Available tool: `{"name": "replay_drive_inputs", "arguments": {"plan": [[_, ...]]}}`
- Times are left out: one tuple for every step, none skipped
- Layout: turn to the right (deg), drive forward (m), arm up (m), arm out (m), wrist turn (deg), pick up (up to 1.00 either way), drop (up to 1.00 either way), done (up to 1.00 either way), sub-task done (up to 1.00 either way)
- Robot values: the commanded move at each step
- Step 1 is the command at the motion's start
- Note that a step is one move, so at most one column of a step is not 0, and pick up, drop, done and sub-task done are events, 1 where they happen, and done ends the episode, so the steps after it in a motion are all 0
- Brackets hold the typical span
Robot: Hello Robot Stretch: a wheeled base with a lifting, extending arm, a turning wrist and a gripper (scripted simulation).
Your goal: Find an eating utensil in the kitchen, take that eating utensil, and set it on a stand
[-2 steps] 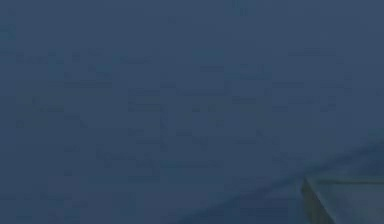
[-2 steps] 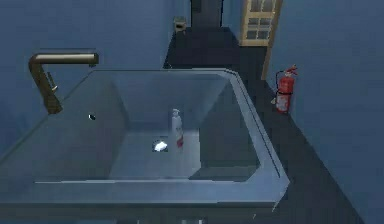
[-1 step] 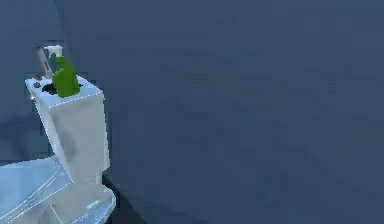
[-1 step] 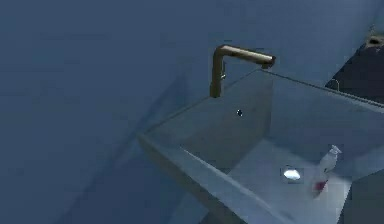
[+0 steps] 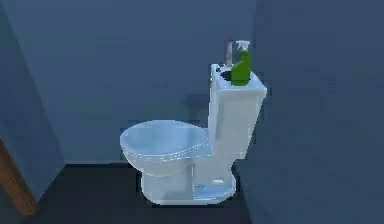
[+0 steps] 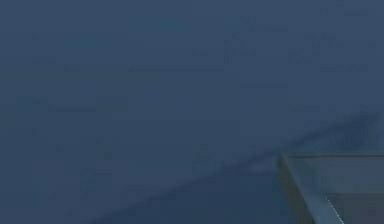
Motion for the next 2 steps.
{"name": "replay_drive_inputs", "arguments": {"plan": [[-45.0, 0.00, 0.00, 0.00, 0.0, 0.00, 0.00, 0.00, 0.00], [-30.0, 0.00, 0.00, 0.00, 0.0, 0.00, 0.00, 0.00, 0.00]]}}
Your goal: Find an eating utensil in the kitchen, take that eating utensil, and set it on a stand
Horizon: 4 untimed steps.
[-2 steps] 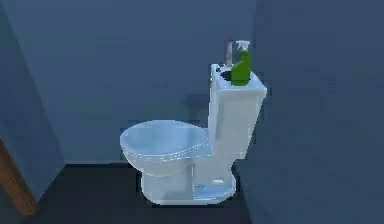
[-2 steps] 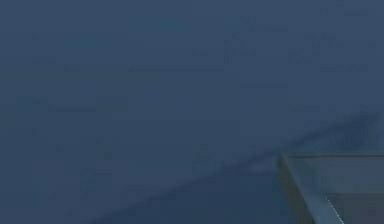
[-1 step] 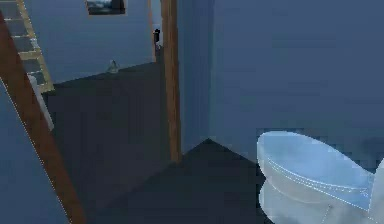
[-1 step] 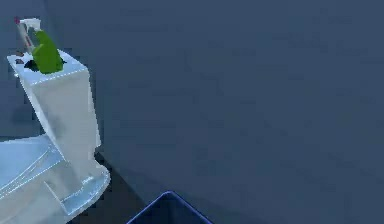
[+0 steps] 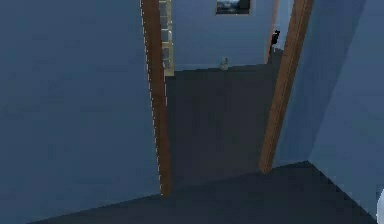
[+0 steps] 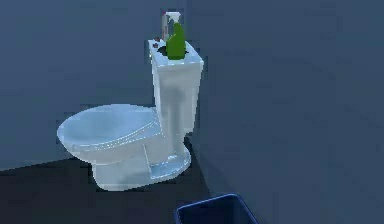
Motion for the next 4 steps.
{"name": "replay_drive_inputs", "arguments": {"plan": [[0.0, 0.25, 0.00, 0.00, 0.0, 0.00, 0.00, 0.00, 0.00], [-21.0, 0.00, 0.00, 0.00, 0.0, 0.00, 0.00, 0.00, 0.00], [0.0, 0.50, 0.00, 0.00, 0.0, 0.00, 0.00, 0.00, 0.00], [-45.0, 0.00, 0.00, 0.00, 0.0, 0.00, 0.00, 0.00, 0.00]]}}
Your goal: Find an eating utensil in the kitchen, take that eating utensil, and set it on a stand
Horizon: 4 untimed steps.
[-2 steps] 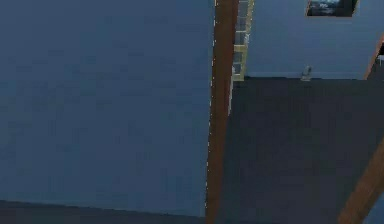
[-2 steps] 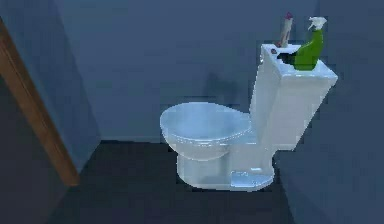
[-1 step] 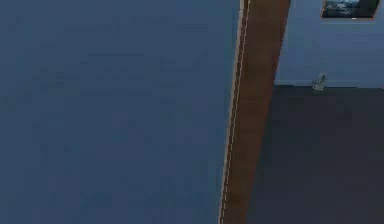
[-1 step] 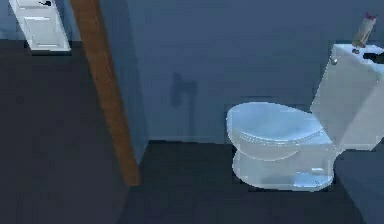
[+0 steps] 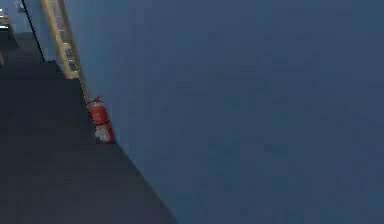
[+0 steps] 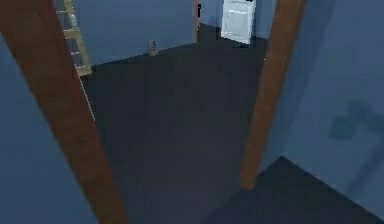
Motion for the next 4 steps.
{"name": "replay_drive_inputs", "arguments": {"plan": [[-39.0, 0.00, 0.00, 0.00, 0.0, 0.00, 0.00, 0.00, 0.00], [0.0, 1.00, 0.00, 0.00, 0.0, 0.00, 0.00, 0.00, 0.00], [0.0, 1.00, 0.00, 0.00, 0.0, 0.00, 0.00, 0.00, 0.00], [0.0, 1.00, 0.00, 0.00, 0.0, 0.00, 0.00, 0.00, 0.00]]}}
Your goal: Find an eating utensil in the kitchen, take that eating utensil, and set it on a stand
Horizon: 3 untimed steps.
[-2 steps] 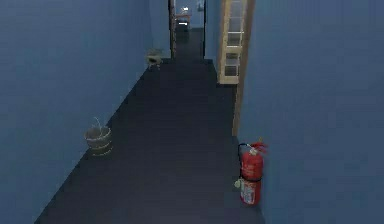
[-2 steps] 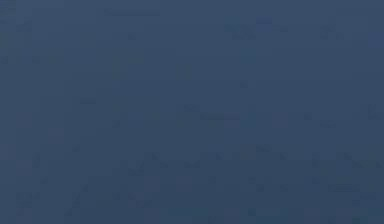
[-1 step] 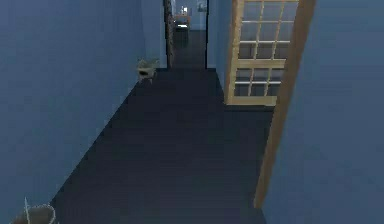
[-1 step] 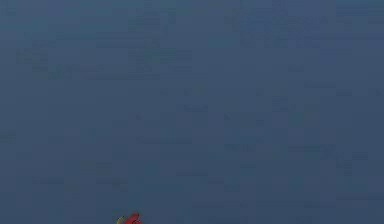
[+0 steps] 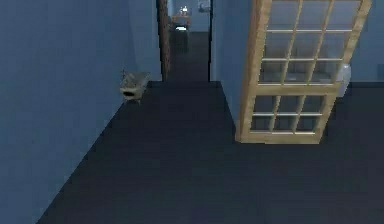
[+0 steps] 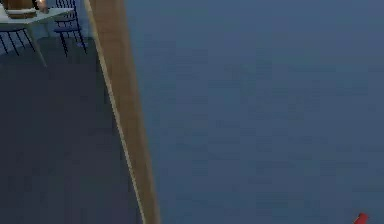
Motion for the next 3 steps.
{"name": "replay_drive_inputs", "arguments": {"plan": [[0.0, 1.00, 0.00, 0.00, 0.0, 0.00, 0.00, 0.00, 0.00], [-3.0, 0.00, 0.00, 0.00, 0.0, 0.00, 0.00, 0.00, 0.00], [0.0, 1.00, 0.00, 0.00, 0.0, 0.00, 0.00, 0.00, 0.00]]}}
